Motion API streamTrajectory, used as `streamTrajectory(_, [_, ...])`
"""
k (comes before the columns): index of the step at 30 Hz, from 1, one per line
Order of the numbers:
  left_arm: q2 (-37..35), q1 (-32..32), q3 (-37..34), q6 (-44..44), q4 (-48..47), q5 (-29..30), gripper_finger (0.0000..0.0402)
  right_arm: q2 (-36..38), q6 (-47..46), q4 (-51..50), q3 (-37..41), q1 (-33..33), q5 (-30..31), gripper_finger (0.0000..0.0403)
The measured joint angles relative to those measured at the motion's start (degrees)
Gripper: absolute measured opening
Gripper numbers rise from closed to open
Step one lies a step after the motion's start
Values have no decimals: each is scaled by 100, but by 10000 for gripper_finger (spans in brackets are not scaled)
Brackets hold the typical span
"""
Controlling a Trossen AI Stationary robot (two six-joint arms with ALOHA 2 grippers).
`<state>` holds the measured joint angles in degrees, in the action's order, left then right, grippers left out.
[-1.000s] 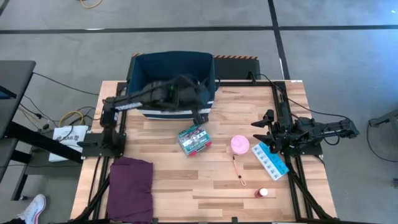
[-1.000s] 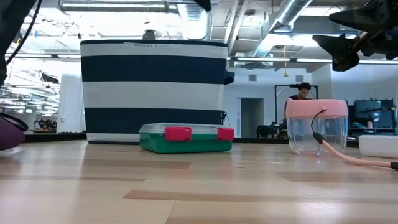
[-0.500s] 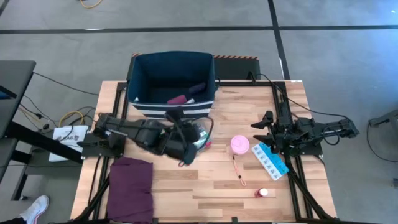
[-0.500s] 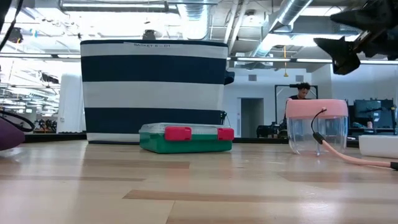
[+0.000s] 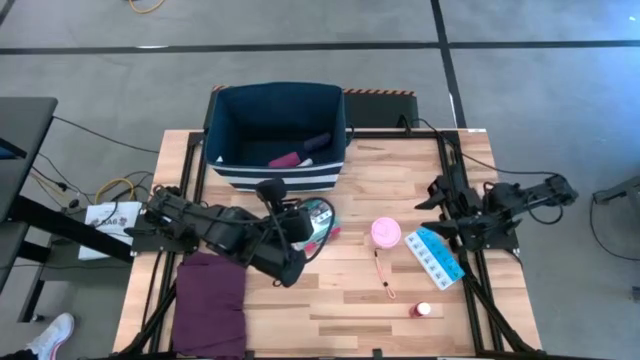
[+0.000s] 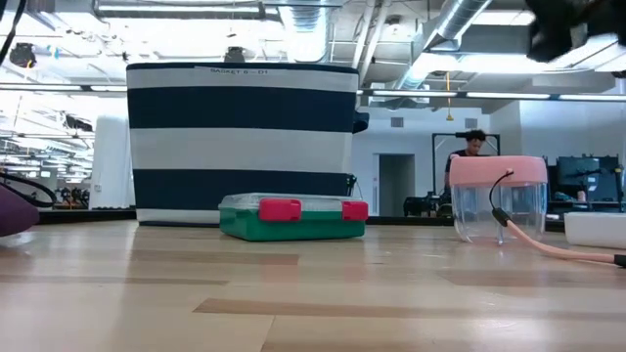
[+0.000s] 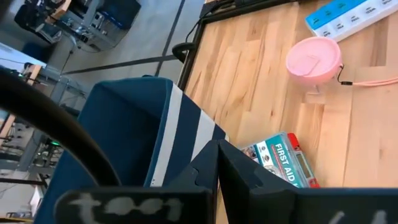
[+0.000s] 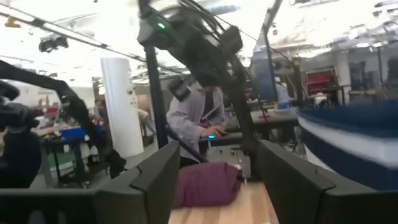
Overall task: Pick & place medical supplies in basket/bin
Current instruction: Put the red pill bottle into the blue bin
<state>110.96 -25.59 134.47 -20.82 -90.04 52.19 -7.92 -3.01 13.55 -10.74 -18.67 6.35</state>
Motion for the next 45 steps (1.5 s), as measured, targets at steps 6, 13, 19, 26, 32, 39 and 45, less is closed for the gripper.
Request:
streamTrajectory(6, [0, 56, 0, -57, 2, 279, 0, -1315, 489, -767, -1414, -318, 23, 193])
streamTrajectory(13, [0, 48, 0, -58, 2, 227, 0, -2882, 499, -2771, -2864, -759, 534, 214])
streamTrajectory(19, [0, 49, 0, -116, 2, 225, 0, -3699, 270, -3485, -3876, -1254, 220, 237])
streamTrajectory(26, [0, 49, 0, -251, 2, 213, 0, -4532, -1146, -5389, -4778, -1680, 269, 239])
streamTrajectory(32, [0, 49, -50, -626, 7, 220, 0, -5264, -2176, -5564, -4846, -2129, 49, 239])
streamTrajectory(39, [4, 49, -238, -928, -4, 200, 0, -6008, -3633, -6307, -4846, -2781, -307, 239])
streamTrajectory(45, [9, 49, -240, -1047, 4, 207, 0, -6497, -5020, -7177, -4846, -3158, -525, 239])
